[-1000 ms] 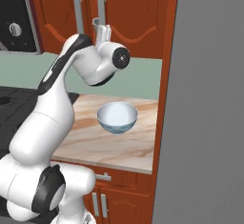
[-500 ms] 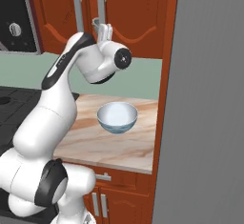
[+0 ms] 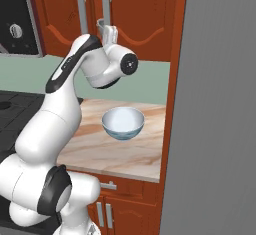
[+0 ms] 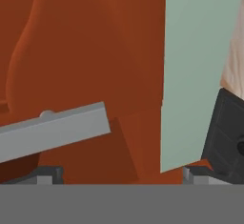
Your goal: Open the cabinet and setup a tea strainer by placing it in the bowl upright.
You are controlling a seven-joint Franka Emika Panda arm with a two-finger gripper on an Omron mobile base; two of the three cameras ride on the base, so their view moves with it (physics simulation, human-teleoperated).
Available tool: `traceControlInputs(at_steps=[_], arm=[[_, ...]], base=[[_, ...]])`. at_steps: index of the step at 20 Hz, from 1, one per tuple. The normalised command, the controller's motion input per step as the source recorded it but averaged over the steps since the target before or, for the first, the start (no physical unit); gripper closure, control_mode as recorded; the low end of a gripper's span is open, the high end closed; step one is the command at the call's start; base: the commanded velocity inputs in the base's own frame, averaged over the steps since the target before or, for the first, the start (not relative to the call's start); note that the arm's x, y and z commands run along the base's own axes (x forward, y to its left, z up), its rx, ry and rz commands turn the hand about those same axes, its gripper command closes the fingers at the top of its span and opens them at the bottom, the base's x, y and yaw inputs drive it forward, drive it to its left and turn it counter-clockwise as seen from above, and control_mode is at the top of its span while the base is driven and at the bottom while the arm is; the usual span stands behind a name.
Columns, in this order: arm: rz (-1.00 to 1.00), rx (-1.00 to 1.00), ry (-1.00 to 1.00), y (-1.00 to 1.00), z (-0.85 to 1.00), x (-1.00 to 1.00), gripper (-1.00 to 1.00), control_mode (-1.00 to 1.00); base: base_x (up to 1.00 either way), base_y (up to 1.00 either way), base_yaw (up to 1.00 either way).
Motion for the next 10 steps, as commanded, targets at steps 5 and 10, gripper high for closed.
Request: traceControlInputs(at_steps=[5,10], arm=[[0.02,0.0,0.0,0.15,-0.01,0.0,-1.0,-1.0],[0.01,0.0,0.0,0.0,-0.02,0.01,-1.0,-1.0]], base=[[0.0,0.0,0.0],[0.0,0.0,0.0]])
